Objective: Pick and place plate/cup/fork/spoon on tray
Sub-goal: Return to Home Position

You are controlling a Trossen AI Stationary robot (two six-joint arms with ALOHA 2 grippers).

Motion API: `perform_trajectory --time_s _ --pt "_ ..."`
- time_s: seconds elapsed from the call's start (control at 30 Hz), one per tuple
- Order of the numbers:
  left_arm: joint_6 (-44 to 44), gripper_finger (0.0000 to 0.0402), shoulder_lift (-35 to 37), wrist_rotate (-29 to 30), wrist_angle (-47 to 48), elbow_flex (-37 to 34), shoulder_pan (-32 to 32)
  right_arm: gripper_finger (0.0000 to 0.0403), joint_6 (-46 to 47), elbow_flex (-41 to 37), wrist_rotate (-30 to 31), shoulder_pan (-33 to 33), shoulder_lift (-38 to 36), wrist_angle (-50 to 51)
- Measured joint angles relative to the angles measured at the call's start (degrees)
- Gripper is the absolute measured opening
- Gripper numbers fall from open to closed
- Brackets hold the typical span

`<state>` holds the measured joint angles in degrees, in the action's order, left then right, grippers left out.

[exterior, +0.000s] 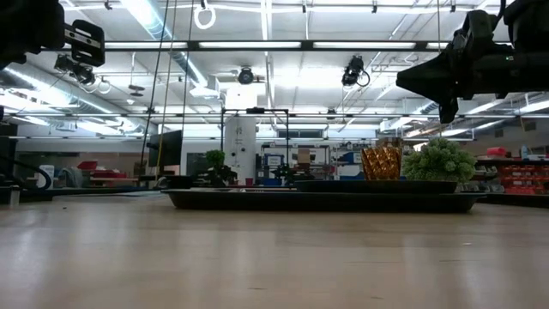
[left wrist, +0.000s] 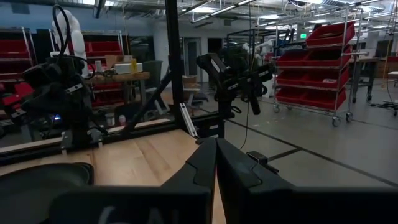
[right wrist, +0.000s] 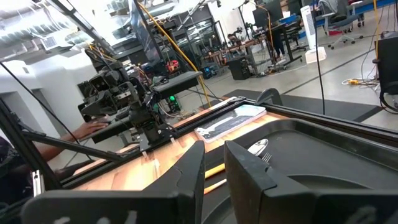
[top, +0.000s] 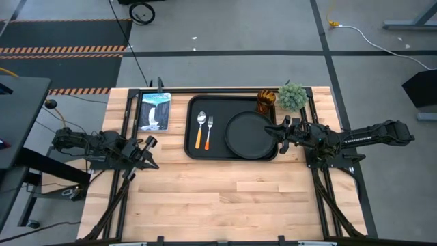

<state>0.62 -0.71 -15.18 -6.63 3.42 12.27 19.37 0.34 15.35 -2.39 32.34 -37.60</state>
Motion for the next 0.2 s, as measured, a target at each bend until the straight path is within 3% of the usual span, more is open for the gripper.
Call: perform_trajectory --time_s 0.2 --pt "0.0 0.0016 0.0 0.0 0.0 0.0 0.0 0.0068 0.0 0.0 0.0 0.0 0.0 0.0"
